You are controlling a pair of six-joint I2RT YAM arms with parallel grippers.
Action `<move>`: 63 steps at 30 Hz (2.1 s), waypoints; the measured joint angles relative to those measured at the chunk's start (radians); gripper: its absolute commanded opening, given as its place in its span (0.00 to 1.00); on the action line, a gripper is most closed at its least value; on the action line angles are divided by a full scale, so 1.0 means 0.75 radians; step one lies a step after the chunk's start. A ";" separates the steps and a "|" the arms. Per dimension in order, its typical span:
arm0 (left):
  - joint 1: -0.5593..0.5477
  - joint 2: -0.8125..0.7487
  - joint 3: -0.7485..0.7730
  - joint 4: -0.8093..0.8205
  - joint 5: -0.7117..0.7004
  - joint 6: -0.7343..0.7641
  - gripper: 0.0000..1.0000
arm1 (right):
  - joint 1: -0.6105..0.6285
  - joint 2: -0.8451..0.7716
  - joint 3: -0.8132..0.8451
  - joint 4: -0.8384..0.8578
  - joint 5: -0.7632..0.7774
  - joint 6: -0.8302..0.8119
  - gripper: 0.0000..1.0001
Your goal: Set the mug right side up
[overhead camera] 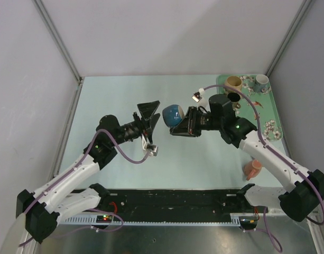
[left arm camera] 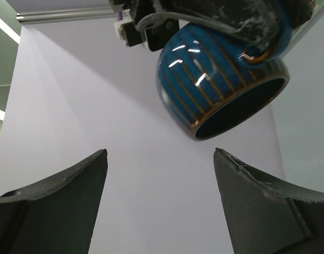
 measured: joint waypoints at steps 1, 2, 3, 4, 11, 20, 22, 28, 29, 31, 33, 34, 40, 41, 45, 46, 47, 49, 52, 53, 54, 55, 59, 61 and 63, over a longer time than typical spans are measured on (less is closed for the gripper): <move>-0.001 0.007 0.000 0.008 0.000 0.010 0.83 | 0.008 0.008 0.009 0.006 -0.004 0.007 0.00; -0.001 0.012 -0.001 0.014 -0.001 0.013 0.81 | 0.016 0.016 0.019 0.017 -0.006 0.013 0.00; -0.001 0.021 -0.001 0.020 -0.001 0.021 0.80 | 0.023 0.024 0.029 0.025 -0.007 0.021 0.00; -0.001 0.025 -0.001 0.023 0.000 0.023 0.78 | 0.029 0.031 0.037 0.034 -0.008 0.023 0.00; -0.001 0.033 -0.001 0.036 0.037 0.045 0.67 | 0.069 0.072 0.066 0.092 -0.022 0.059 0.00; 0.017 0.028 -0.002 0.016 0.039 0.107 0.04 | 0.104 0.139 0.091 0.157 -0.096 0.130 0.00; 0.017 0.018 -0.002 0.045 0.054 0.106 0.01 | 0.103 0.142 0.094 0.173 -0.132 0.152 0.07; 0.002 -0.046 -0.011 0.092 0.067 0.099 0.00 | 0.109 0.152 0.118 0.224 -0.173 0.111 0.76; -0.001 -0.051 -0.019 0.080 0.065 0.098 0.00 | 0.109 0.156 0.119 0.218 -0.175 0.083 0.82; -0.003 -0.056 -0.044 0.014 0.054 0.096 0.00 | 0.094 0.158 0.119 0.198 -0.166 0.037 0.90; -0.003 -0.056 -0.046 -0.101 0.022 0.079 0.00 | 0.061 0.152 0.119 0.161 -0.163 -0.036 0.94; -0.003 -0.056 -0.044 -0.150 0.007 0.075 0.00 | 0.038 0.145 0.119 0.134 -0.158 -0.075 0.95; -0.003 -0.049 0.084 -0.588 -0.147 -0.081 0.00 | -0.074 0.007 0.119 -0.083 -0.069 -0.453 0.95; -0.003 -0.041 0.131 -0.672 -0.169 -0.124 0.00 | -0.074 -0.028 0.119 -0.113 -0.038 -0.535 0.95; -0.003 0.049 0.409 -1.042 -0.237 -0.356 0.00 | 0.026 -0.195 0.119 -0.230 0.076 -1.020 0.92; -0.003 0.073 0.470 -1.108 -0.245 -0.407 0.00 | 0.064 -0.222 0.117 -0.251 0.082 -1.132 0.91; -0.003 0.108 0.552 -1.204 -0.248 -0.487 0.00 | 0.113 -0.248 0.114 -0.272 0.086 -1.272 0.87; -0.003 0.159 0.662 -1.343 -0.248 -0.624 0.00 | 0.200 -0.266 0.103 -0.301 0.081 -1.503 0.81; -0.003 0.213 0.755 -1.509 -0.248 -0.836 0.00 | 0.270 -0.229 0.092 -0.288 0.062 -1.700 0.78; -0.003 0.229 0.775 -1.556 -0.250 -0.905 0.00 | 0.288 -0.200 0.087 -0.266 0.058 -1.743 0.79; -0.003 0.244 0.788 -1.596 -0.252 -0.967 0.00 | 0.304 -0.170 0.082 -0.243 0.057 -1.775 0.79; -0.003 0.253 0.797 -1.623 -0.253 -1.013 0.00 | 0.321 -0.139 0.078 -0.213 0.058 -1.800 0.79; -0.003 0.285 0.841 -1.730 -0.280 -1.198 0.00 | 0.387 -0.039 0.065 -0.067 0.067 -1.846 0.70; -0.003 0.292 0.868 -1.755 -0.288 -1.266 0.00 | 0.409 -0.008 0.062 0.031 0.063 -1.842 0.63; -0.003 0.292 0.886 -1.765 -0.289 -1.309 0.00 | 0.419 0.012 0.061 0.124 0.049 -1.815 0.58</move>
